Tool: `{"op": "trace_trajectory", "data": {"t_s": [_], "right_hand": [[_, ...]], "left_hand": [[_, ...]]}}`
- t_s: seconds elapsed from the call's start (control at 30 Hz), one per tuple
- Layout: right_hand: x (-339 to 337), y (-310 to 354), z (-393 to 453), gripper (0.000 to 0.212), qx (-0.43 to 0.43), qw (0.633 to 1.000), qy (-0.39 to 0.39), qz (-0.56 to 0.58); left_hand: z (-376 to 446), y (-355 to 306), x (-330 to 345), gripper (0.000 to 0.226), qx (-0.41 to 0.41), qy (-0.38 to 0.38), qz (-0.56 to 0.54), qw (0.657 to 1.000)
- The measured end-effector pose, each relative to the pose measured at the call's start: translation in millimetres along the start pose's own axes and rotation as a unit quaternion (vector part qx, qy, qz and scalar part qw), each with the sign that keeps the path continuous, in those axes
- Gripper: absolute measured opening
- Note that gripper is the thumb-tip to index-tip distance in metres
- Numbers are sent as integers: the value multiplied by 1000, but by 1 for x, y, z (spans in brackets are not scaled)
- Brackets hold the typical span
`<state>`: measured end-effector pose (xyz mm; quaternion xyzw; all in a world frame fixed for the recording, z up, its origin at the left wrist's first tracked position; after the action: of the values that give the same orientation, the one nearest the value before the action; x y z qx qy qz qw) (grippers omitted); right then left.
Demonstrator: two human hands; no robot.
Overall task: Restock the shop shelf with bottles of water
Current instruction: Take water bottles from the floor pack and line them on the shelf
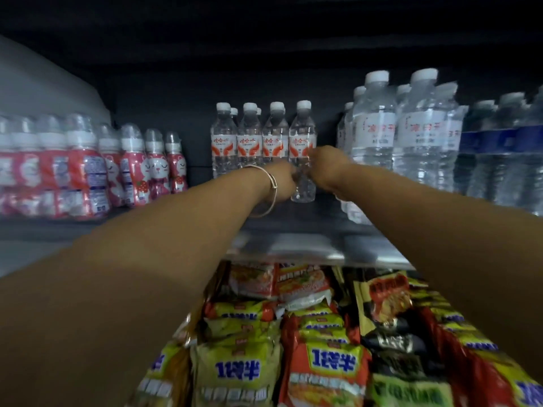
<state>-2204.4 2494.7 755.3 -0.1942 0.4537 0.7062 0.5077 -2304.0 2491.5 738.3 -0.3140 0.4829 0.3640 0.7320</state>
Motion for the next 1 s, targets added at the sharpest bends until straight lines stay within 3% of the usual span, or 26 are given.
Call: {"op": "trace_trajectory", "data": {"t_s": [0.13,0.33,0.53,0.67,1.0], "right_hand": [[-22,-9,-74,43,-89,993,0,-80],[-15,-63,-199,56,-189,965,-14,-181],[31,-133,-307,62,-166,971,49,-164],[89,-190,-365,60,-128,972,110,-165],[326,-334,-536,64,-74,963,232,-116]], "left_hand": [[-54,-32,-3,43,0,-65,-43,997],[-128,-86,60,52,-9,-72,-7,997],[-186,-117,171,58,-2,-62,-20,998],[-223,-118,272,64,-13,-20,4,1000],[-353,-85,562,61,-29,131,29,991]]}}
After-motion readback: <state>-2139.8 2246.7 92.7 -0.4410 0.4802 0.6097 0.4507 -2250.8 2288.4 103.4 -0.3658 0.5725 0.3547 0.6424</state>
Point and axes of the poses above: each hand's wrist, its own z-axis towards the middle knuckle, its own x-axis out of the palm, y = z × x, the point moved 5 cm from there along z, towards the middle knuckle, and after that the axes turned 8 degrees about z, right-handed, at the moved point
